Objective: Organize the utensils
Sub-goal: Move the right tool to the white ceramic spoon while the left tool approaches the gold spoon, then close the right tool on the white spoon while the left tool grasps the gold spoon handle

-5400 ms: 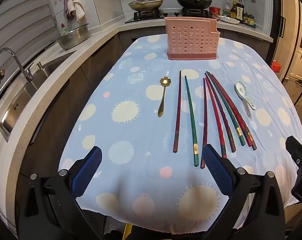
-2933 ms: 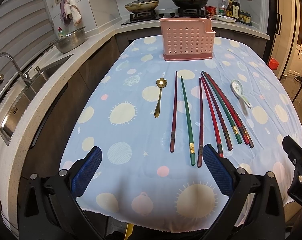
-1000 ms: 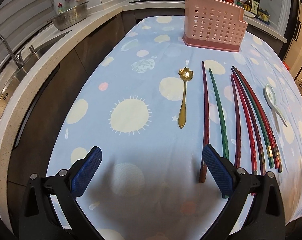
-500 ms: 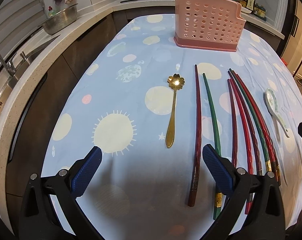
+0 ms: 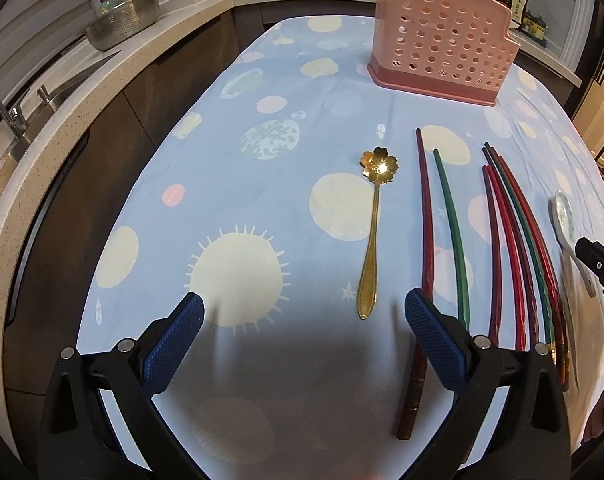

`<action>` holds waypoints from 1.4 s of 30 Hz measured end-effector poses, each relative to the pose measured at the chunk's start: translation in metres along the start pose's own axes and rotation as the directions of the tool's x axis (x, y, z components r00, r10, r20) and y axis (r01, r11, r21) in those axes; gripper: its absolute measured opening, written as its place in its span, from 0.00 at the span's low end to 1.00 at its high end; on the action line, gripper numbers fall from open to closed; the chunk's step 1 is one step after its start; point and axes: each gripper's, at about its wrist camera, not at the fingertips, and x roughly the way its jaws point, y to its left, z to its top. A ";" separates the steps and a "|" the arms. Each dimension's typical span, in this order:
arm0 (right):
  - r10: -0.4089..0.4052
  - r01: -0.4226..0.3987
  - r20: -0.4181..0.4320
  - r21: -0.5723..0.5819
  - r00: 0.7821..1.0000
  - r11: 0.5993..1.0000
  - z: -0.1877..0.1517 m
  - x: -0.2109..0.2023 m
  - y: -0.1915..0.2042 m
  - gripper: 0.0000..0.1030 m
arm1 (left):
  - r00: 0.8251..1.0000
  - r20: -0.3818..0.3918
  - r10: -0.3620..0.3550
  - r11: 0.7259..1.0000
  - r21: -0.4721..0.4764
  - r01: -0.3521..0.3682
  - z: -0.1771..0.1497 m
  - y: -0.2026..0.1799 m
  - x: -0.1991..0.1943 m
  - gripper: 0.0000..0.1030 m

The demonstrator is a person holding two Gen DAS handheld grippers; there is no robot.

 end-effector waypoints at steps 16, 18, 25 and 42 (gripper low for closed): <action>0.021 -0.020 -0.041 0.015 0.999 1.000 -0.020 0.011 -0.005 0.13 | 0.996 -0.035 -0.080 0.997 -0.016 0.079 0.003 0.007 0.022 0.82; 0.023 -0.022 -0.042 0.015 0.999 1.000 -0.021 0.010 -0.006 0.13 | 0.997 -0.025 -0.073 0.997 0.002 0.074 0.002 0.004 0.021 0.80; 0.021 -0.020 -0.048 0.014 0.999 1.000 -0.026 0.006 -0.008 0.13 | 0.994 -0.010 -0.109 0.993 0.038 0.109 -0.001 -0.003 0.016 0.66; 0.026 -0.025 -0.057 0.025 0.998 0.999 -0.033 -0.002 -0.012 0.13 | 0.982 0.010 -0.188 0.980 0.068 0.187 -0.002 -0.009 0.011 0.12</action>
